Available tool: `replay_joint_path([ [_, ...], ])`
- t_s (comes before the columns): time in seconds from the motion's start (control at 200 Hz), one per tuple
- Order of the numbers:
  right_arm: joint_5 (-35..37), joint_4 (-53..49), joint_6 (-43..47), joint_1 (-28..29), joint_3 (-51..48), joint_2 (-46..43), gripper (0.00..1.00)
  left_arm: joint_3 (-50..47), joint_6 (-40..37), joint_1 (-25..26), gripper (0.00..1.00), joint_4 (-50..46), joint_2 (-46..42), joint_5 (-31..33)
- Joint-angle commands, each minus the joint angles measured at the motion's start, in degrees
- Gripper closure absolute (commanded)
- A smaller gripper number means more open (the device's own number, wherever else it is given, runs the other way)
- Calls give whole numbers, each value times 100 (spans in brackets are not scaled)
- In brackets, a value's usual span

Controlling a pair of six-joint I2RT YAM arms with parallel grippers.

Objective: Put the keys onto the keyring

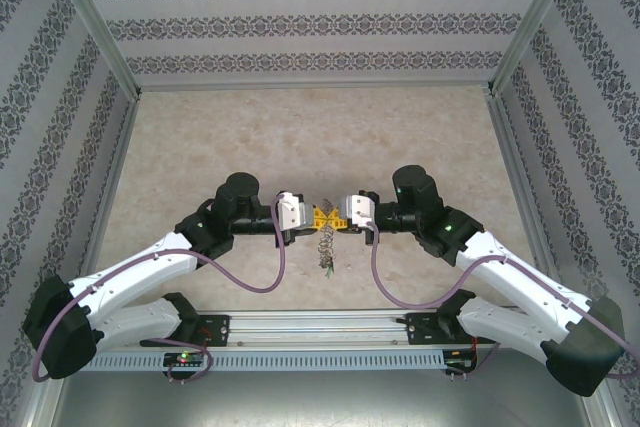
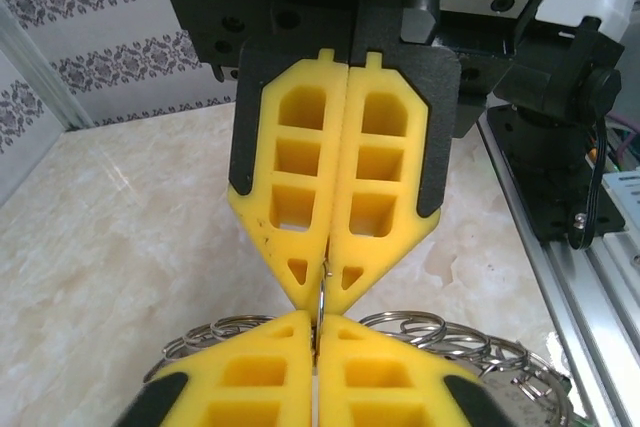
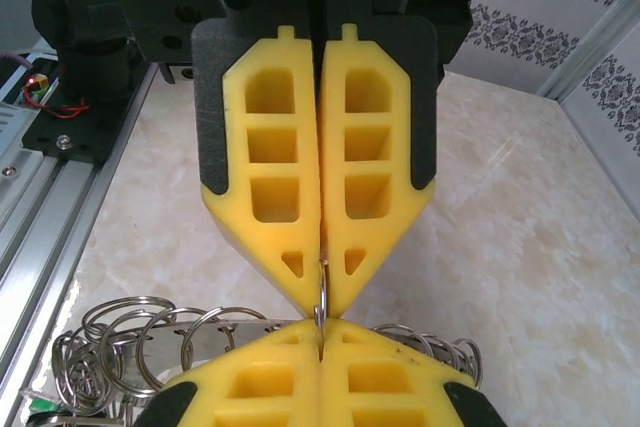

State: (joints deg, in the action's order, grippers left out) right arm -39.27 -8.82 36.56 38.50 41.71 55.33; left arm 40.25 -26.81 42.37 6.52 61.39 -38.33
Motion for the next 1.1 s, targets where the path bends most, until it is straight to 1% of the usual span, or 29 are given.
replay_joint_path([
  [0.0,-284,398,-43,52,31,-35,100,175,-2,61,100,140,24,-108],
  [0.085,-269,452,-54,52,12,-4,100,244,-31,61,100,56,57,-200],
  [0.125,-228,468,-70,51,4,3,100,265,-43,62,100,20,61,-129],
  [0.14,-197,464,-71,49,-1,0,97,246,-48,61,100,20,52,-71],
  [0.19,-70,469,-55,51,-39,-42,78,133,-127,61,100,112,-45,171],
  [0.21,-21,477,-48,47,-60,-70,71,75,-169,61,100,155,-108,300],
  [0.255,76,499,-27,33,-129,-154,62,-41,-306,61,100,204,-265,603],
  [0.3,152,502,-1,18,-200,-254,58,-101,-528,52,100,119,-441,849],
  [0.365,200,472,10,-34,-283,-368,57,-114,-921,35,100,-155,-670,1084],
  [0.43,193,472,0,-88,-354,-439,57,-181,-1240,35,100,-232,-924,1317],
  [0.565,178,693,-89,-110,-434,-427,57,-187,-2188,43,100,-586,-1295,1474],
  [0.63,156,880,-176,-113,-477,-379,57,-99,-2689,47,100,-891,-1355,1523],
  [0.694,152,1058,-235,-114,-502,-308,56,1,-3027,51,100,-1127,-1350,1625],
  [0.814,155,1168,-241,-107,-467,-145,56,104,-3361,50,100,-1327,-1310,1815],
  [0.954,164,1505,-367,-113,-536,37,56,154,-3252,20,100,-1337,-1312,2062],
  [1.094,176,1912,-561,-69,-699,161,56,203,-3376,-25,100,-1687,-1391,2178],
])
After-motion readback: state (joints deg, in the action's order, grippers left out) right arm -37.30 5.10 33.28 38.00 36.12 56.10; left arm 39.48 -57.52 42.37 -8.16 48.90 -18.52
